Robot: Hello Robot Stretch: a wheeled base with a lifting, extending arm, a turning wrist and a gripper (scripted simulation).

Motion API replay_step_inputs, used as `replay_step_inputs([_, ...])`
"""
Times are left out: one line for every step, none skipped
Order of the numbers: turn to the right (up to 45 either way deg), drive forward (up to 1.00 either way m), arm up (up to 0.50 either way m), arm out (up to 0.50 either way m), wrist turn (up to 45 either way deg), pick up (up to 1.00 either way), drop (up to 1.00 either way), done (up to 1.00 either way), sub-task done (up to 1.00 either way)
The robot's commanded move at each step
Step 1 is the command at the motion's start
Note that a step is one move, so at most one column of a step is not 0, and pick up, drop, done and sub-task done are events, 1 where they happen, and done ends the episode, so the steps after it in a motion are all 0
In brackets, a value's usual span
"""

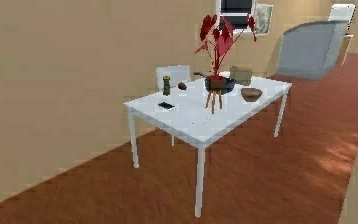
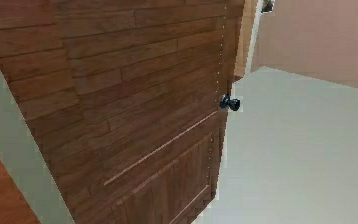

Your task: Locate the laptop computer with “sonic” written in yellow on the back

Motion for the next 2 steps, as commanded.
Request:
replay_step_inputs([0.0,0.5,0.0,0.0,0.0,0.0,0.0,0.0,0.0])
replay_step_inputs([42.0,0.0,0.0,0.0,0.0,0.0,0.0,0.0,0.0])
